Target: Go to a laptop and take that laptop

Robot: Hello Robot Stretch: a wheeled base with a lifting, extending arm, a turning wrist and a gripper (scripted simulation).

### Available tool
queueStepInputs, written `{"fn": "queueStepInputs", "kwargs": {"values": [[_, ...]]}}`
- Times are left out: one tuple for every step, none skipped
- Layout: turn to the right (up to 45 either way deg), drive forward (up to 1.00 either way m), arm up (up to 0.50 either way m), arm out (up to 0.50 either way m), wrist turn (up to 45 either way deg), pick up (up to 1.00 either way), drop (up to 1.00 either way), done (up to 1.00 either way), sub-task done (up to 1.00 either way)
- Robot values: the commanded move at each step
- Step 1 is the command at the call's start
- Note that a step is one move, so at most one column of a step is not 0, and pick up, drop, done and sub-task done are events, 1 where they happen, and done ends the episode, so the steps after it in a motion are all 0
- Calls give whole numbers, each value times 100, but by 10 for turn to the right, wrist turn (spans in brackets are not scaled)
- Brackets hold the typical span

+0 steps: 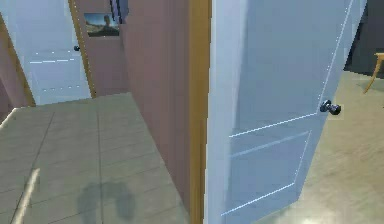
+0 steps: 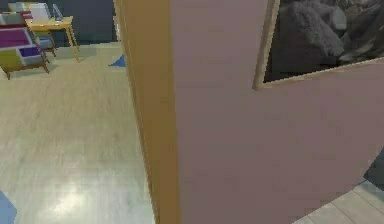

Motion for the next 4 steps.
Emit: {"fn": "queueStepInputs", "kwargs": {"values": [[180,0,0,0,0,0,0,0,0],[0,25,0,0,0,0,0,0,0],[420,0,0,0,0,0,0,0,0],[0,40,0,0,0,0,0,0,0]]}}
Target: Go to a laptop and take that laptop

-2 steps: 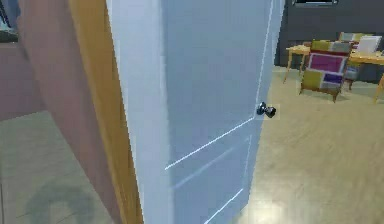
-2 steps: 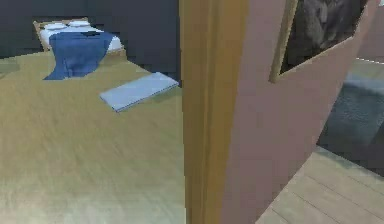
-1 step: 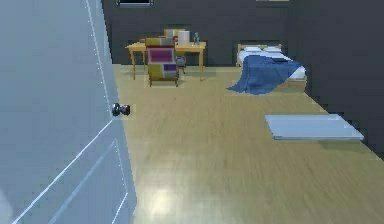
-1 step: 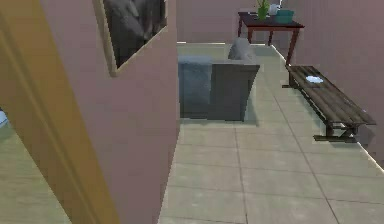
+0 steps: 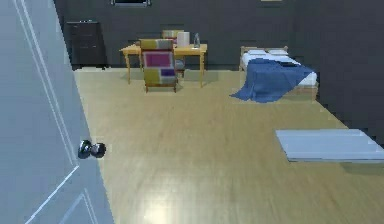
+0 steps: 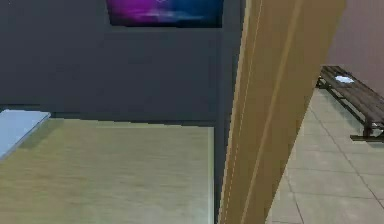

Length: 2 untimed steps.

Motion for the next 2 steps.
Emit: {"fn": "queueStepInputs", "kwargs": {"values": [[210,0,0,0,0,0,0,0,0],[0,100,0,0,0,0,0,0,0]]}}
